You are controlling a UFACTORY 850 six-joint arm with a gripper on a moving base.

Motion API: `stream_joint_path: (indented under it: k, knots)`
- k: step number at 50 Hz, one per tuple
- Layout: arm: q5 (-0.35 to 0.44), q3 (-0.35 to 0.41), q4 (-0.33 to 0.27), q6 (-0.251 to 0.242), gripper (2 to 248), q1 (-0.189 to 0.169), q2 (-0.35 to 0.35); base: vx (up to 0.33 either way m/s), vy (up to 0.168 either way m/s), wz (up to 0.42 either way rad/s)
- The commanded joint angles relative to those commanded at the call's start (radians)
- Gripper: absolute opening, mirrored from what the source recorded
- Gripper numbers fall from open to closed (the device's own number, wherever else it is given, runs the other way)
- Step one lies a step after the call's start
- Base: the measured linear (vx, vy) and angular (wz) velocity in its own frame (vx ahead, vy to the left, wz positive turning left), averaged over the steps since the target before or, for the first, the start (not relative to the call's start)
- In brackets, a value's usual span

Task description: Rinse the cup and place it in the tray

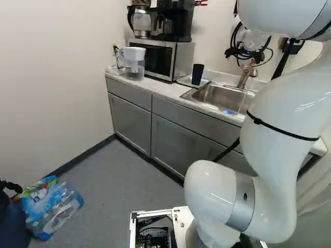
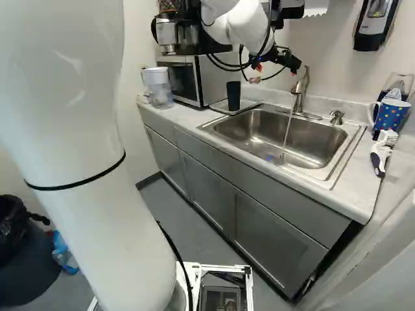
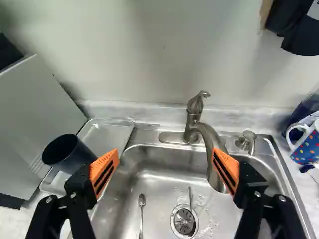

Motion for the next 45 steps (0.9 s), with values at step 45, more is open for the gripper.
stream_joint_path:
  k: [45]
  knots:
    - [-0.183,0.080,0.000,0.000,247,-0.018,0.078,0.000,0.000,0.000]
